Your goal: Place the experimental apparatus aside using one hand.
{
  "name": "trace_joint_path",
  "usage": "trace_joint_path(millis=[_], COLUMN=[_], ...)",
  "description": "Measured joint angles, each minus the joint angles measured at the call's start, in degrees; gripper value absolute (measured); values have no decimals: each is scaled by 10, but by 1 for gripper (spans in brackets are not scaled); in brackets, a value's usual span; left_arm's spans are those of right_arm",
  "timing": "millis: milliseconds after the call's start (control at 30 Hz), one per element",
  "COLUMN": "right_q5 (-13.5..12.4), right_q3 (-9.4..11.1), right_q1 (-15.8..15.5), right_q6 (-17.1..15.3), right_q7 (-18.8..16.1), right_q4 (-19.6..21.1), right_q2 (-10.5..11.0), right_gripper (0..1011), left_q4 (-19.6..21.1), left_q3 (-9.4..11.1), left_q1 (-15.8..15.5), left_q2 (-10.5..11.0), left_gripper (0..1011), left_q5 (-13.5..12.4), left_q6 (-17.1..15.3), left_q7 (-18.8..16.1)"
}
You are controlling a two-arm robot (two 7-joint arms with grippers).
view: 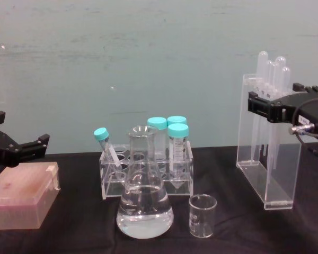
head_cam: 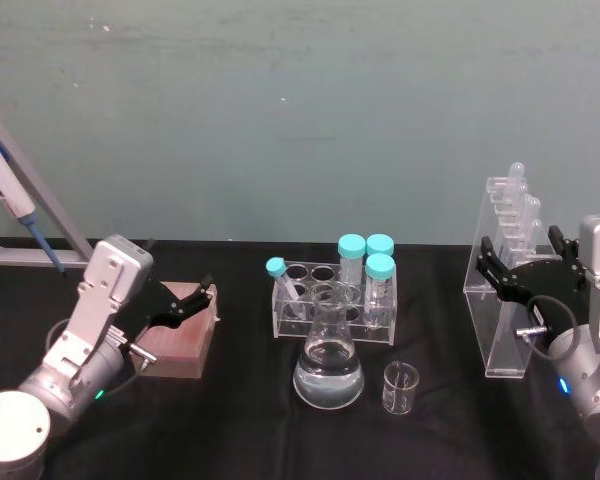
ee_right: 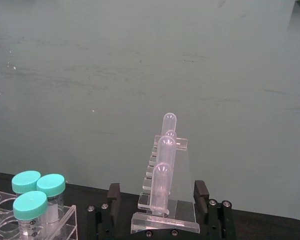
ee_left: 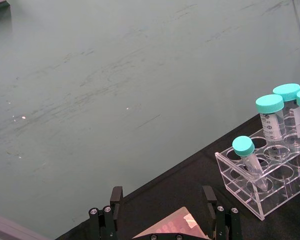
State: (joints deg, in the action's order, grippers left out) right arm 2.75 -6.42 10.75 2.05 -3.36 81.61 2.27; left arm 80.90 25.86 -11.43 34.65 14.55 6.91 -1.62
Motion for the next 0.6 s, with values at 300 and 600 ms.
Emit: trace_joint_path(millis=[300, 600], right_q5=[0, 0], right_q3=[0, 0], right_q1=[0, 0], right_q6=[0, 0], right_q7=[0, 1], right_q4=[0, 0], right_q2=[0, 0], right_gripper=[719, 606], left_q4=[0, 0], left_q3=[0, 0], left_q1=[0, 0], left_q2=[0, 0], left_gripper=[1000, 1000], left_q5=[0, 0], left_q6=[0, 0], left_q7=[0, 0])
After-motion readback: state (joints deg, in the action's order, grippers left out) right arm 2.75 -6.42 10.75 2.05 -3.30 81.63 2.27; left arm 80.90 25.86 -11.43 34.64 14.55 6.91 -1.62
